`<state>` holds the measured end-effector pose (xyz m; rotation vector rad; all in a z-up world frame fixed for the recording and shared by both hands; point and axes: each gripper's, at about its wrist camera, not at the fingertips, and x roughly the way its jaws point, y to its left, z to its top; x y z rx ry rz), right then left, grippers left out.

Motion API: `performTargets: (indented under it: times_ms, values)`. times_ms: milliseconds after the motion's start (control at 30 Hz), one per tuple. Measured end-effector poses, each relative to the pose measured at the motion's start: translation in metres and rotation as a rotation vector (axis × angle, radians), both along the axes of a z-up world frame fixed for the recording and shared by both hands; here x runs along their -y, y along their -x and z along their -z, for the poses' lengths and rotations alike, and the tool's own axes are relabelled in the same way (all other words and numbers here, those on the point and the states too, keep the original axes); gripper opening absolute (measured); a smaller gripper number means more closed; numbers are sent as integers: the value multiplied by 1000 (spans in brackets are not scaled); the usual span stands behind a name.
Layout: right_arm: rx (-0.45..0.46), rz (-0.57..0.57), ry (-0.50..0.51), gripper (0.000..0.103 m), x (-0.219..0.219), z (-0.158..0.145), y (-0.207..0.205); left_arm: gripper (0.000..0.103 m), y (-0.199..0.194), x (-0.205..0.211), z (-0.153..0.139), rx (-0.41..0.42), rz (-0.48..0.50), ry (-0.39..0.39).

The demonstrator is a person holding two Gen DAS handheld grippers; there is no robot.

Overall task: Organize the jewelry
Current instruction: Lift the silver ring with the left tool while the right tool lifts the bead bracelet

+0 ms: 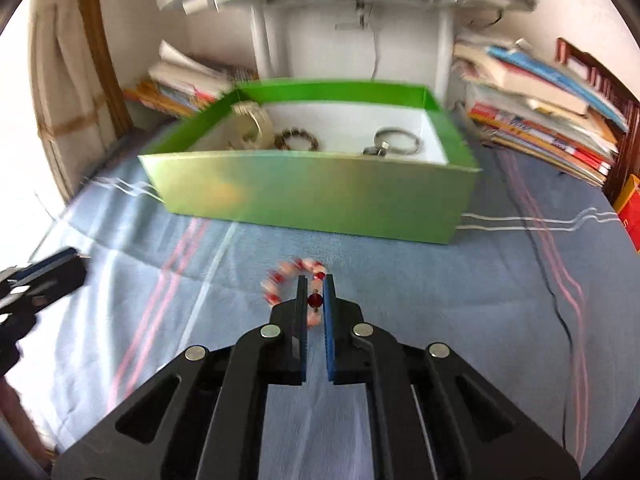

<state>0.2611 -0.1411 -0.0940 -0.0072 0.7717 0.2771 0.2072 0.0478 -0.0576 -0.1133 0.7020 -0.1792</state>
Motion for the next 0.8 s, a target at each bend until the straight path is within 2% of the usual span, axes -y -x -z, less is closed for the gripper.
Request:
performTargets:
  times_ms: [200, 333, 500, 800]
  values:
    - [92, 2, -53, 7, 21, -35, 57, 21, 18, 10, 0, -2, -8, -20]
    - [127, 1, -73, 7, 28, -47, 86, 21, 33, 18, -3, 7, -4, -31]
    - [146, 6, -91, 7, 36, -51, 109, 21, 51, 26, -7, 12, 9, -47]
    - [157, 6, -99, 7, 40, -49, 124, 21, 67, 33, -7, 10, 19, -58]
